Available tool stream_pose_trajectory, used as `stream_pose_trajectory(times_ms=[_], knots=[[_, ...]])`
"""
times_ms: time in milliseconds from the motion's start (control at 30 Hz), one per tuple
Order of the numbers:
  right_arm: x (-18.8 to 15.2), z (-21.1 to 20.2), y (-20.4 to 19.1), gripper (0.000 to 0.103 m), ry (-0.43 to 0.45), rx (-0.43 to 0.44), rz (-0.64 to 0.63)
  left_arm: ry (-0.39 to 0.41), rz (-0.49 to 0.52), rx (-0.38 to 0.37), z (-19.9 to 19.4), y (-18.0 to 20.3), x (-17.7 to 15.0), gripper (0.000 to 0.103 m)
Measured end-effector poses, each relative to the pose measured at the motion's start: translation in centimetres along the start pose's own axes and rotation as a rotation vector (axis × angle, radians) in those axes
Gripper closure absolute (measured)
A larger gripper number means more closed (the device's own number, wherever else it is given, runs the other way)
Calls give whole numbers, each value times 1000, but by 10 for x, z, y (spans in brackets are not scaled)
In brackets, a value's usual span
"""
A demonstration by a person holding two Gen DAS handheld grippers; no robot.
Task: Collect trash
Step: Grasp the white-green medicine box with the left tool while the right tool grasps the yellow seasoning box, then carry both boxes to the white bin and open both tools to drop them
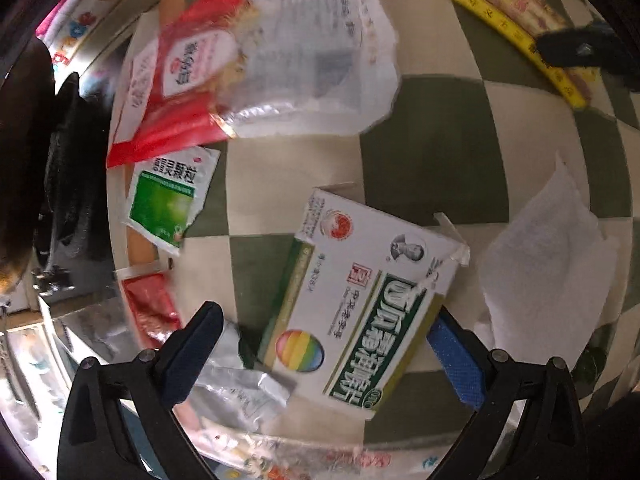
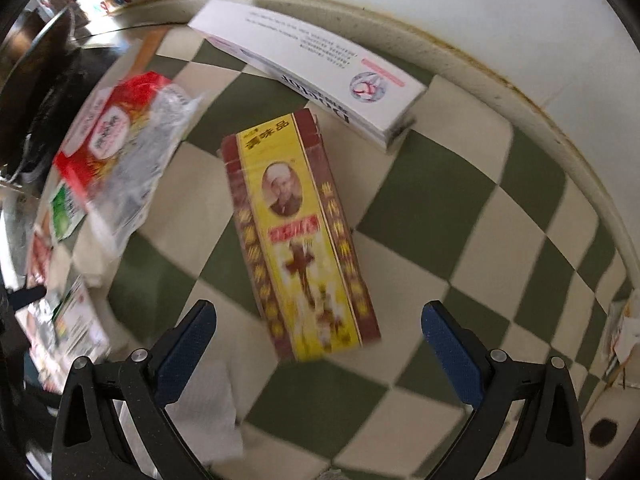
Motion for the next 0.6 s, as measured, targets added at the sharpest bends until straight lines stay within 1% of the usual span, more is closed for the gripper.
stream_pose_trajectory(times_ms=[33, 67, 100, 133, 167, 200, 233, 333, 367, 433, 600], knots=[[5, 9, -2, 1, -2, -1, 2, 4, -18, -33, 0, -2, 0, 11], [8, 14, -4, 5, -4, -4, 5, 4, -49, -87, -2, -3, -1, 26], [11, 19, -5, 9, -4, -7, 8, 2, -73, -127, -3, -7, -2, 30], [13, 23, -7, 21, -3, -6, 7, -1, -87, -114, -4, -9, -3, 30], [16, 22, -10, 27, 28, -2, 6, -2, -87, -90, -5, -10, -4, 31], [18, 21, -12, 34, 43, 0, 3, -1, -94, -85, -7, -10, -5, 32], [19, 19, -14, 37, 58, 0, -1, 2, -108, -77, -10, -8, -4, 32], [19, 11, -14, 37, 88, 47, 21, 40, -129, -24, -25, -5, -5, 33], [19, 5, -13, 37, 106, 56, 24, 66, -137, 7, -36, 0, 2, 33], [16, -7, -10, 38, 126, 70, 32, 122, -153, 51, -57, -1, 4, 33], [5, -47, -2, 38, 177, 124, 71, 227, -208, 57, -98, 2, 9, 34]])
Point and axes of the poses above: each gripper's, at about its wrist camera, not at the fingertips, and z roughly the way its jaws point, y to its right, x to its top, the point moved 6 cm from there along z, roughly the way its jaws point, and after that the axes turned 4 degrees about z, right-handed, at the moved point
